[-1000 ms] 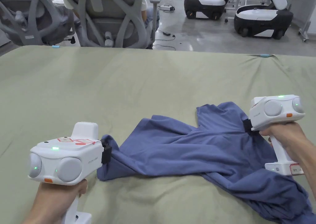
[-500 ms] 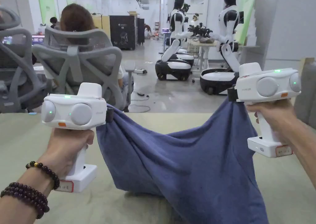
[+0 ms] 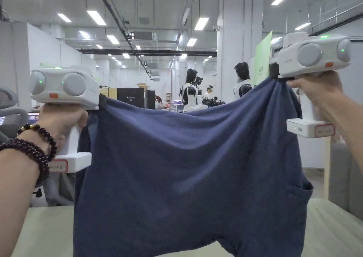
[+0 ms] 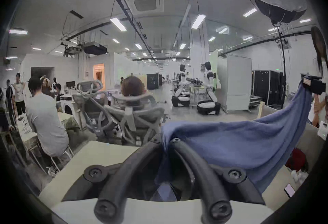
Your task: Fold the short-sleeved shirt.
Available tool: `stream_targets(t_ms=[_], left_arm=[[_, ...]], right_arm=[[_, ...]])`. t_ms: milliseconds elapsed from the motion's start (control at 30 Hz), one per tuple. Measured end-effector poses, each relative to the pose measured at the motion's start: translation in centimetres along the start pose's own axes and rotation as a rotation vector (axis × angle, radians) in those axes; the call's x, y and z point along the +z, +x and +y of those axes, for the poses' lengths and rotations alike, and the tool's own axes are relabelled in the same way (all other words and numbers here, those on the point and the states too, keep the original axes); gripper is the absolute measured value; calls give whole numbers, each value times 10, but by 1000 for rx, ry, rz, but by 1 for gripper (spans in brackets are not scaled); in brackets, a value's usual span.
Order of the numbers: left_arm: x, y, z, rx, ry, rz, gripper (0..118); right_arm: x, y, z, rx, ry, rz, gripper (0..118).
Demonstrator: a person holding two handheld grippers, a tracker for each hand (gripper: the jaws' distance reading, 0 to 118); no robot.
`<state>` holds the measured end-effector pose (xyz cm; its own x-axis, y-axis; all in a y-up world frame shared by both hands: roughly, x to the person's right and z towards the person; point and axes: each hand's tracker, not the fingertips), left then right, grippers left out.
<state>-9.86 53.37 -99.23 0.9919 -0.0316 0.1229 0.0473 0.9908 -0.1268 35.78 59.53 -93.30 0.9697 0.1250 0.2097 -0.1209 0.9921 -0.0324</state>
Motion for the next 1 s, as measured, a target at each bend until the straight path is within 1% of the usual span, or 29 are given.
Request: stream_targets(t_ms=[67, 100, 133, 333, 533, 667, 700, 867, 1000], left_arm=[[-3, -4, 11, 1, 16, 17, 2], [-4, -4, 15, -2, 24, 31, 2], [-5, -6, 18, -1, 30, 32, 2], [-8, -5, 19, 5, 59, 50, 2], [-30, -7, -3, 10, 39, 46, 2], [-51, -10, -41, 18, 4, 30, 2], [-36, -3, -57, 13, -10, 29, 2], [-48, 1, -134, 38, -117, 3, 2], [-51, 6, -176, 28, -185, 3, 2]], right_arm=[[-4, 0, 12, 9, 41, -20, 3], [9, -4, 16, 17, 55, -29, 3], [7, -4, 20, 26, 54, -32, 3], [5, -3, 22, -9, 42, -34, 3], [-3, 1, -2, -20, 20, -30, 3], [-14, 2, -43, -33, -21, -15, 3], [-17, 2, -59, -38, -38, -10, 3], [-38, 4, -140, -95, -147, 9, 3], [-43, 3, -181, -90, -219, 12, 3]])
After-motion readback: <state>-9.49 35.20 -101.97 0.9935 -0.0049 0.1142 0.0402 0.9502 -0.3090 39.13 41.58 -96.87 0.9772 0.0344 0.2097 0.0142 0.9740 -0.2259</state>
